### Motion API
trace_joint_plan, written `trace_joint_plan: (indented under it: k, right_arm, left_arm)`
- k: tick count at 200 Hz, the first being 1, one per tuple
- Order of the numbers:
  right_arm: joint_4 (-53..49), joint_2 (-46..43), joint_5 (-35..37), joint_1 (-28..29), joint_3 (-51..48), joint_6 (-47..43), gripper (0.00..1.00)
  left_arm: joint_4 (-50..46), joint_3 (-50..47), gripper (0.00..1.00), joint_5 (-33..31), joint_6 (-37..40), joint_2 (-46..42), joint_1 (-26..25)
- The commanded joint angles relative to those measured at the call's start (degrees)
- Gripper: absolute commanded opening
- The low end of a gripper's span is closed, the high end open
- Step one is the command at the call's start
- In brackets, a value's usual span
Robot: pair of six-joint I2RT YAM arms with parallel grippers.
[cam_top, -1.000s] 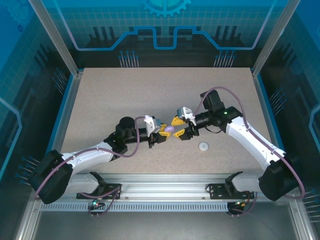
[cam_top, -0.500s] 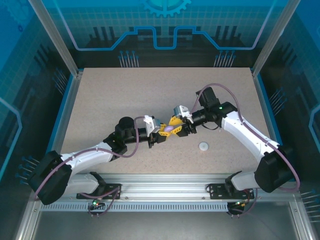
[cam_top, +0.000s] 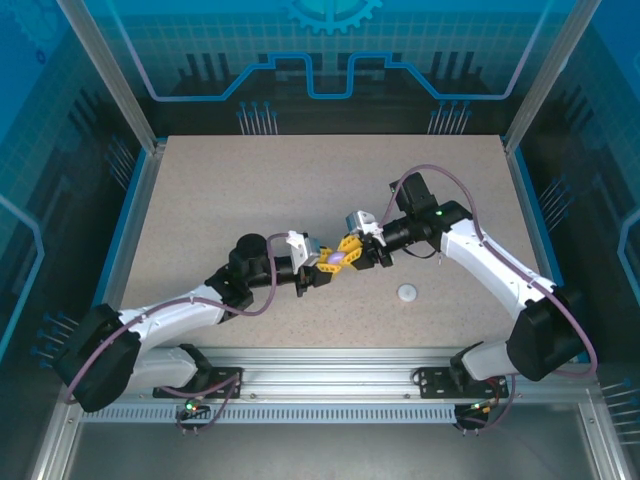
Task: Insert wireless bluetooth earbuds into charging case
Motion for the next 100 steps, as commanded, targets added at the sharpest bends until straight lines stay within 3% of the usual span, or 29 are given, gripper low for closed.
trace_joint_plan:
  k: [1, 37, 51, 69, 100]
  right_arm:
    - [-2.32, 0.70, -1.70, 0.96, 1.58, -1.50, 0.20]
    - [-2.62, 0.64, -1.22, 0.96, 2.10, -1.44, 0.18]
    - [-2.84, 0.61, -1.18, 0.96, 2.23, -1.42, 0.18]
    - [-3.12, 0.53, -0.76, 0.81, 2.19, -1.42, 0.17]
    - [-3.03, 0.17, -0.43, 0.27, 1.79, -0.82, 0.17]
  left_arm:
    - [0.76, 0.79, 0.12, 1.00, 1.29, -1.48, -0.43]
    - [0.38, 0.61, 0.21, 0.51, 1.19, -1.66, -0.47]
    - [0.39, 0.31, 0.34, -0.10, 1.30, -1.82, -0.33]
    - [0.39, -0.21, 0.58, -1.18, 1.26, -2.39, -0.41]
    - [-2.17, -0.54, 0.70, -2.61, 2.03, -3.80, -0.37]
